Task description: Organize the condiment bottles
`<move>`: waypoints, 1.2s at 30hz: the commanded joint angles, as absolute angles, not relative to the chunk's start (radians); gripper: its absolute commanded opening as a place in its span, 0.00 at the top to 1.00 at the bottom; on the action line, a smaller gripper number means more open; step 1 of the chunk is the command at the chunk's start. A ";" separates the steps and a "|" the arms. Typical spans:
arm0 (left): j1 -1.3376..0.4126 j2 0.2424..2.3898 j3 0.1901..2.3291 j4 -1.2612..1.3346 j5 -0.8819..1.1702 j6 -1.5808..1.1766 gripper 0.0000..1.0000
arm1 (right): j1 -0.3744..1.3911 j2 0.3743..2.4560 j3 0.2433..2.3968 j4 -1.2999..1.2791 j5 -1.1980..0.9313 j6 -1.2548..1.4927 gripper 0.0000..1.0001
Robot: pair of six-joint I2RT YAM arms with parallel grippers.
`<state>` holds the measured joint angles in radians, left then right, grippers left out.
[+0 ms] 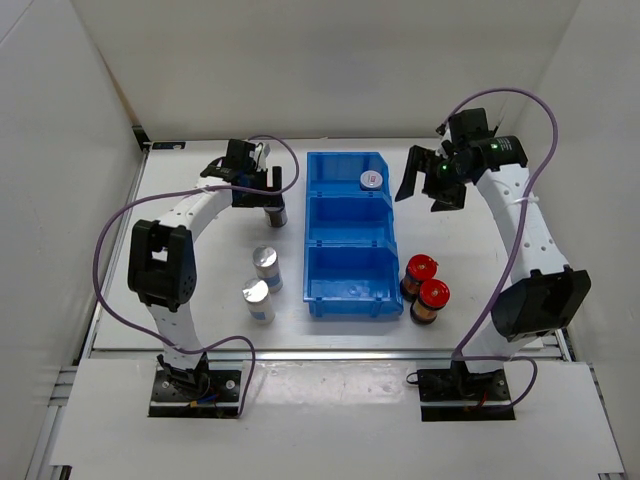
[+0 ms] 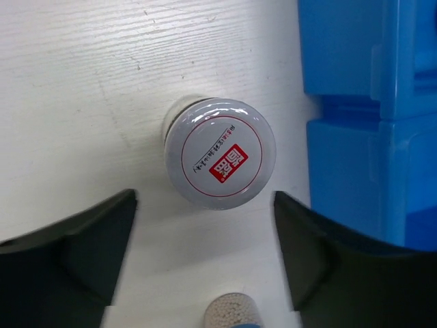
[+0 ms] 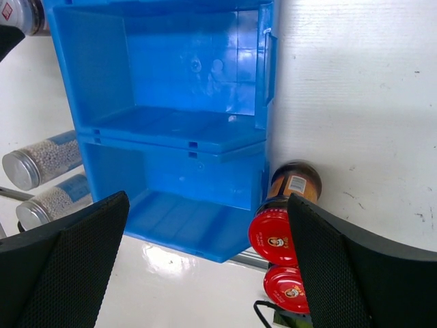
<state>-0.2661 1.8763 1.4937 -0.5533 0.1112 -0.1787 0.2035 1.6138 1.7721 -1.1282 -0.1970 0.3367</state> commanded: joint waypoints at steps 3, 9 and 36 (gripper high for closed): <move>-0.268 1.865 1.506 -0.554 0.089 -0.173 0.00 | 0.195 1.565 1.763 -1.135 -0.199 0.331 0.00; -0.268 1.904 1.558 -0.554 0.080 -0.173 0.00 | 0.195 1.565 1.753 -1.135 -0.199 0.331 0.00; -0.268 1.990 1.988 -0.563 -0.041 -0.241 0.84 | 0.137 1.592 1.753 -1.144 -0.229 0.322 0.00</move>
